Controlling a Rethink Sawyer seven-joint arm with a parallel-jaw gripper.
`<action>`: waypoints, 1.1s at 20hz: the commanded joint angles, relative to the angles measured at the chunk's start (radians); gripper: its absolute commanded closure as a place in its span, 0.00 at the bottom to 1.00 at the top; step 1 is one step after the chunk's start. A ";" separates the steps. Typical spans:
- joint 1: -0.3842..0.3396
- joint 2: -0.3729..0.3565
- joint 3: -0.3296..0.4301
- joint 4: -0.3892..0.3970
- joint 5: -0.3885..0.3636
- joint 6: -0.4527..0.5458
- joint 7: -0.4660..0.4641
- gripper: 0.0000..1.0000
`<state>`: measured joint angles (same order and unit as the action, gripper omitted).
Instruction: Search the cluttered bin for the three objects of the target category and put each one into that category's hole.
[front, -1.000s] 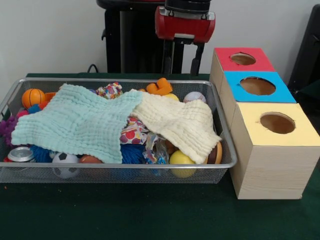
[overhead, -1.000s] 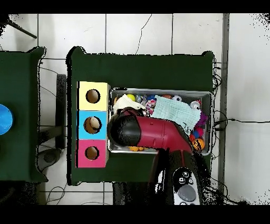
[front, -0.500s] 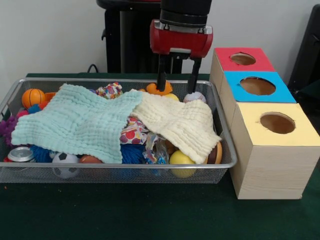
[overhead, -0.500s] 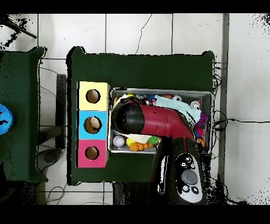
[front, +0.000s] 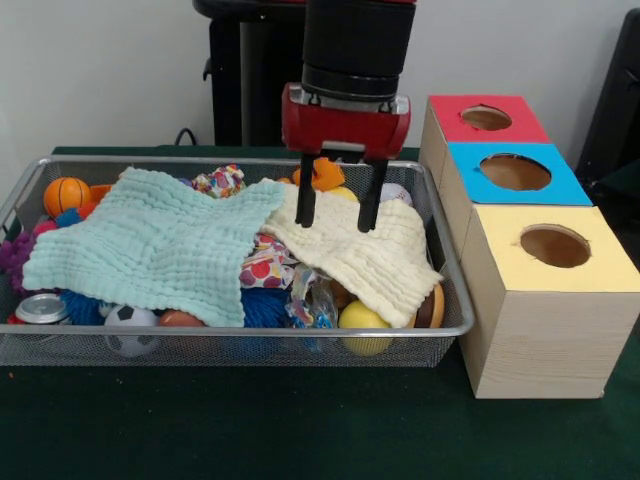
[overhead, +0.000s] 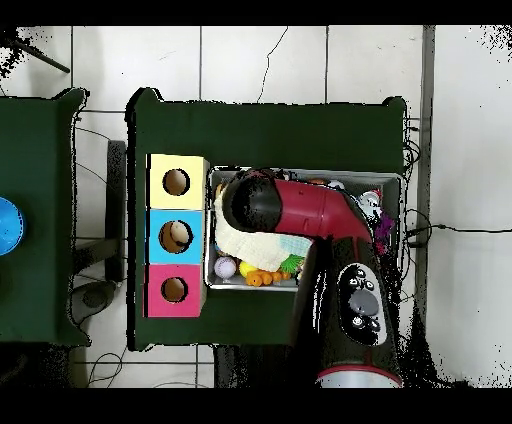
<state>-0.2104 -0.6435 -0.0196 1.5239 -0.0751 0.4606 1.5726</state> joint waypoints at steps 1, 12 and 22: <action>-0.045 0.091 0.068 -0.094 -0.038 0.042 0.023 0.00; -0.008 0.124 0.018 -0.099 -0.061 -0.033 0.085 0.00; 0.040 0.165 -0.041 -0.110 -0.052 -0.117 0.148 0.00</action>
<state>-0.1891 -0.5467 -0.0370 1.4381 -0.0751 0.4042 1.5726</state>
